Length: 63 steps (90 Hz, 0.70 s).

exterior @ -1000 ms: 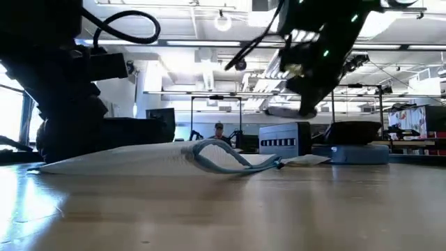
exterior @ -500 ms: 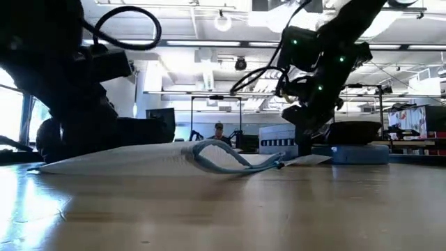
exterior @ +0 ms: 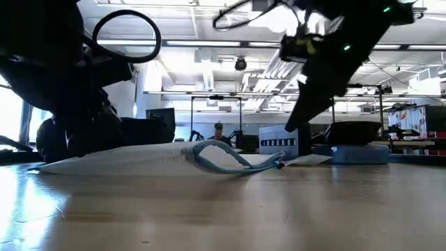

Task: Unpack backpack
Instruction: Remove the pink adapter from the white zip bag

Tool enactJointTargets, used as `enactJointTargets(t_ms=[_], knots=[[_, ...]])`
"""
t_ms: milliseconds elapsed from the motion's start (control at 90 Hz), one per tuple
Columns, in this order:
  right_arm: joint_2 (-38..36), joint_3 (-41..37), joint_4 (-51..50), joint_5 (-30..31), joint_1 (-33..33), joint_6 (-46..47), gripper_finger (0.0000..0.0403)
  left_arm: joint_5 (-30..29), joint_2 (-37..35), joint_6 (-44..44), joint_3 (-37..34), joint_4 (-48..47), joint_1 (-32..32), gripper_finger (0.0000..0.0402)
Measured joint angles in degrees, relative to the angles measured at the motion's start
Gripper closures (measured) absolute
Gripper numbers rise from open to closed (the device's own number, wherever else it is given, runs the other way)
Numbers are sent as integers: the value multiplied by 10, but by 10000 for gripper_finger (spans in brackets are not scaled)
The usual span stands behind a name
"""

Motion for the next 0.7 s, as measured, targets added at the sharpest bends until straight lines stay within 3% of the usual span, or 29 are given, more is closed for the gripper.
enactJointTargets(t_ms=[222,400,533,700], knots=[[73,0,123,-92,51,-38,213,-10,0,4,1,0,0,401],[122,0,277,-229,49,-85,219,-12,0,8,2,0,0,401],[131,0,334,-215,39,-71,230,-35,0,46,20,-8,2,401],[148,0,325,-185,18,-20,240,-67,0,91,47,-45,17,401]])
